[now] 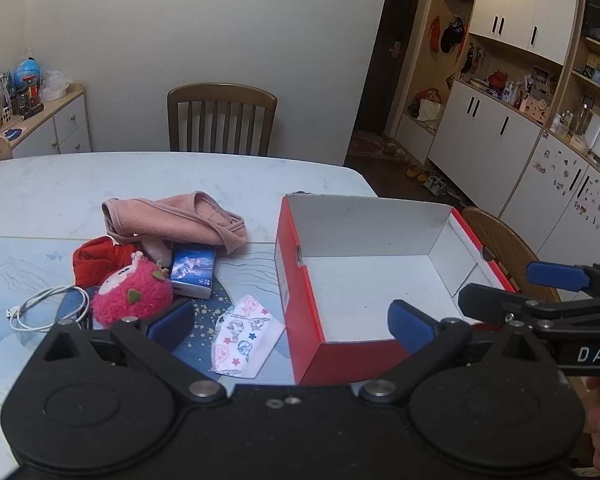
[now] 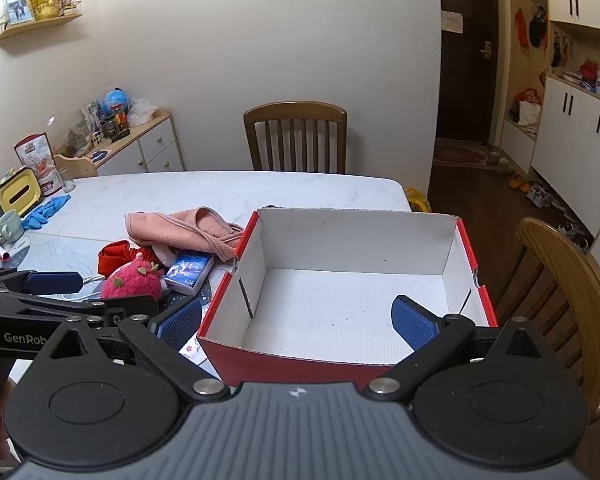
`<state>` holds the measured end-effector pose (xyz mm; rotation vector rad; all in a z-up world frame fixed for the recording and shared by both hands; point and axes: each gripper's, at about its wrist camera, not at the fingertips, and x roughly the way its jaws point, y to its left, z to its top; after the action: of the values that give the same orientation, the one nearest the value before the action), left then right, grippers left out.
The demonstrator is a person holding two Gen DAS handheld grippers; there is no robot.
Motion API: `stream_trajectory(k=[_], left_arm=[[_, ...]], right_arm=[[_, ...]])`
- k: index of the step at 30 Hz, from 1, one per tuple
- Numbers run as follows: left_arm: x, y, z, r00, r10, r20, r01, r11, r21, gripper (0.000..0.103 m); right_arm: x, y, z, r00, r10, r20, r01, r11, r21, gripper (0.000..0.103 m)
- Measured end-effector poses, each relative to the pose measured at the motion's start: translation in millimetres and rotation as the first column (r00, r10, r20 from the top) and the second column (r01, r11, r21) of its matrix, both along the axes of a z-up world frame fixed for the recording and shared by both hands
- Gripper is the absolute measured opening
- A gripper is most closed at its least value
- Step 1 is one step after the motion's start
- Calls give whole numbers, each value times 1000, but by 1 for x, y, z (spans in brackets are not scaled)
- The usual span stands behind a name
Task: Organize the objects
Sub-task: 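Move the left gripper down onto the pink plush toy and close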
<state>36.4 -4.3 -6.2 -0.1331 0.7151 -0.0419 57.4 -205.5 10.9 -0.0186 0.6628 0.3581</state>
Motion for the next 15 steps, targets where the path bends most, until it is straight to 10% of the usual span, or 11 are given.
stream_trajectory(k=[15], left_arm=[[14, 9, -11, 994, 105, -18, -104, 994, 9, 102]], right_arm=[[32, -42, -7, 997, -67, -47, 69, 997, 33, 102]])
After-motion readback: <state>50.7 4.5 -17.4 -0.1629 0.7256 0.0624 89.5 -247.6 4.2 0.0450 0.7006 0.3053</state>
